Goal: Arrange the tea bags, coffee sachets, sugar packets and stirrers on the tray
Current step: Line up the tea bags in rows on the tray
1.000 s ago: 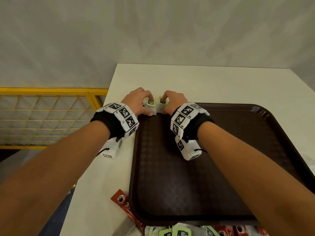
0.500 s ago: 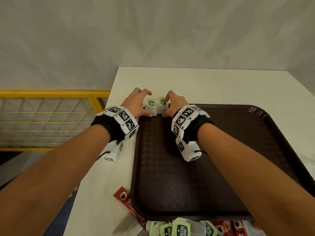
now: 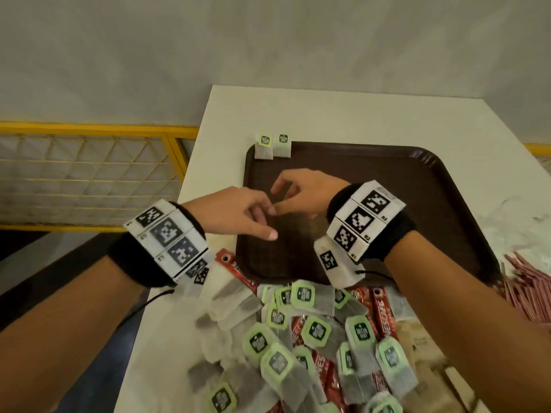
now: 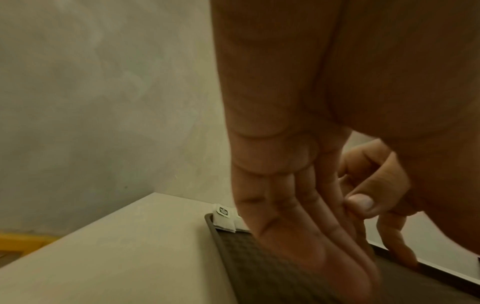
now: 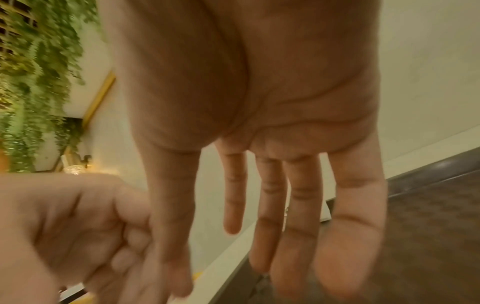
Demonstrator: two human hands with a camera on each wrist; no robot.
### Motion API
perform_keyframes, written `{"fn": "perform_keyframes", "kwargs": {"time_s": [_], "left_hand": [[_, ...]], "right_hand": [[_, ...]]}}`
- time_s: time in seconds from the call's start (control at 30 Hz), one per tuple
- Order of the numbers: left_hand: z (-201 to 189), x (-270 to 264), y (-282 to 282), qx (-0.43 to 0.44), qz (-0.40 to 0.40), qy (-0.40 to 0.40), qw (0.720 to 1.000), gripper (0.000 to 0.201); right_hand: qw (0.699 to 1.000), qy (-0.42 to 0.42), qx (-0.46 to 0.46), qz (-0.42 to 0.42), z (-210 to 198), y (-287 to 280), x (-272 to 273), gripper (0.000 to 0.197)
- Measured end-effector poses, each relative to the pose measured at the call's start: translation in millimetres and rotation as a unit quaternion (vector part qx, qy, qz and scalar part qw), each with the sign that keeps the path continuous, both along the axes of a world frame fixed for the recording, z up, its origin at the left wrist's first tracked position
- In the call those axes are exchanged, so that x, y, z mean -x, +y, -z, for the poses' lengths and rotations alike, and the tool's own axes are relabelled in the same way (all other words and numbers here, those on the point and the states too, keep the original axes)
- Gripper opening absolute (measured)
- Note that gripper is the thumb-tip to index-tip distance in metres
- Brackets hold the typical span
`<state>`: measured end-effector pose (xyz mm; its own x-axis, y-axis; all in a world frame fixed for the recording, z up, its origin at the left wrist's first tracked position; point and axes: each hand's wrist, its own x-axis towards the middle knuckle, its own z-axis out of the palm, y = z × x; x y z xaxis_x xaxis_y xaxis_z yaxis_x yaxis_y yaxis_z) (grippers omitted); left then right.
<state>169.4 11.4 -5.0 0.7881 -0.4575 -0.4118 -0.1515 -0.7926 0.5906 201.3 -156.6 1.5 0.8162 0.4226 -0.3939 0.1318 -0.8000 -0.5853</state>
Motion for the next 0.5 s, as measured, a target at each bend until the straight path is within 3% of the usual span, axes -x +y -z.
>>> {"fn": "perform_keyframes", "kwargs": {"time_s": [0.13, 0.27, 0.4, 0.5], "left_hand": [[5, 52, -5, -0.041, 0.035, 0.054, 0.997, 0.037], [17, 84, -17, -0.099, 0.053, 0.048, 0.992, 0.042], [22, 100, -25, -0.127, 0.021, 0.005, 0.992, 0.051], [21, 111, -22, -0.134, 0.023, 0.017, 0.991, 0.062]], "right_hand": [[0.999, 0.016, 0.026, -0.033, -2, -5, 57, 0.036], [0.997, 0.018, 0.057, -0.054, -1, -10, 100, 0.035], [0.991, -0.022, 0.135, -0.003, 7, -19, 123, 0.030], [0.980, -0.040, 0.194, 0.026, 13, -23, 135, 0.032]]}}
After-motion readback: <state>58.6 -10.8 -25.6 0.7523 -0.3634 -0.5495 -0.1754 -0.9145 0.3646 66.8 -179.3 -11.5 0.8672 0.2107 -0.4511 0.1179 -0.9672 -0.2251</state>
